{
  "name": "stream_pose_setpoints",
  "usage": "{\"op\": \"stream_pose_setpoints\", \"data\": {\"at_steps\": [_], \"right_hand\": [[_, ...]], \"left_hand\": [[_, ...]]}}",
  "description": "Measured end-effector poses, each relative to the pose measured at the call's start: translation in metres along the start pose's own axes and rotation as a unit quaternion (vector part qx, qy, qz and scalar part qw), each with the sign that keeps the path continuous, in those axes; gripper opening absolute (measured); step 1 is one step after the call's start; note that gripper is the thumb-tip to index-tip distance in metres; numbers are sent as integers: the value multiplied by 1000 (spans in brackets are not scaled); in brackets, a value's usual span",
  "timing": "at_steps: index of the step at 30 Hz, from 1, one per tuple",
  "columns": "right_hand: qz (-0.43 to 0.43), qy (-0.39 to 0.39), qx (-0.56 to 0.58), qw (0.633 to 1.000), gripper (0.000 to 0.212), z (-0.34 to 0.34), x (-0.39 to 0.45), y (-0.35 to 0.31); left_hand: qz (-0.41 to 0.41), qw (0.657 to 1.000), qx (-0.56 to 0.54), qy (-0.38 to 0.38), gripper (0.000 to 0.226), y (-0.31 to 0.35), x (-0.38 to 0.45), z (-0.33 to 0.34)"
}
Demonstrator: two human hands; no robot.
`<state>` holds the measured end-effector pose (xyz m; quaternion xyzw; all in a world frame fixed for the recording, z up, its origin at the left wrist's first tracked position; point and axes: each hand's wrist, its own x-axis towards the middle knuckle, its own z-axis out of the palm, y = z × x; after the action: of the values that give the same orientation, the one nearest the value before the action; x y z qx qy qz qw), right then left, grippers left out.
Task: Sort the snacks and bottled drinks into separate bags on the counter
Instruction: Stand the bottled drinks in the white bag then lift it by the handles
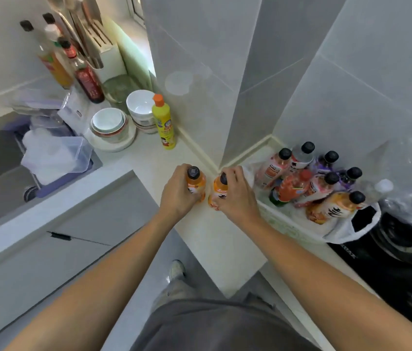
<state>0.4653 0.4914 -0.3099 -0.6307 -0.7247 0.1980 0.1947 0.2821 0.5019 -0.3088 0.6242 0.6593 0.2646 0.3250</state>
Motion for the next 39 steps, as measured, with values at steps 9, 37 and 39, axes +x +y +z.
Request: {"op": "stream_pose_setpoints", "data": {"at_steps": [9,37,39], "right_hand": [[55,1,24,998,80,7,16,-7],[76,-95,-63,991,65,-70,-142,212],[70,-124,-110,984,65,-69,-147,226]], "left_hand": [[74,994,11,-85,56,-12,43,-3],[271,894,261,-241,59,121,-36,184],[246,871,329,-270,65,113,-27,199]]}}
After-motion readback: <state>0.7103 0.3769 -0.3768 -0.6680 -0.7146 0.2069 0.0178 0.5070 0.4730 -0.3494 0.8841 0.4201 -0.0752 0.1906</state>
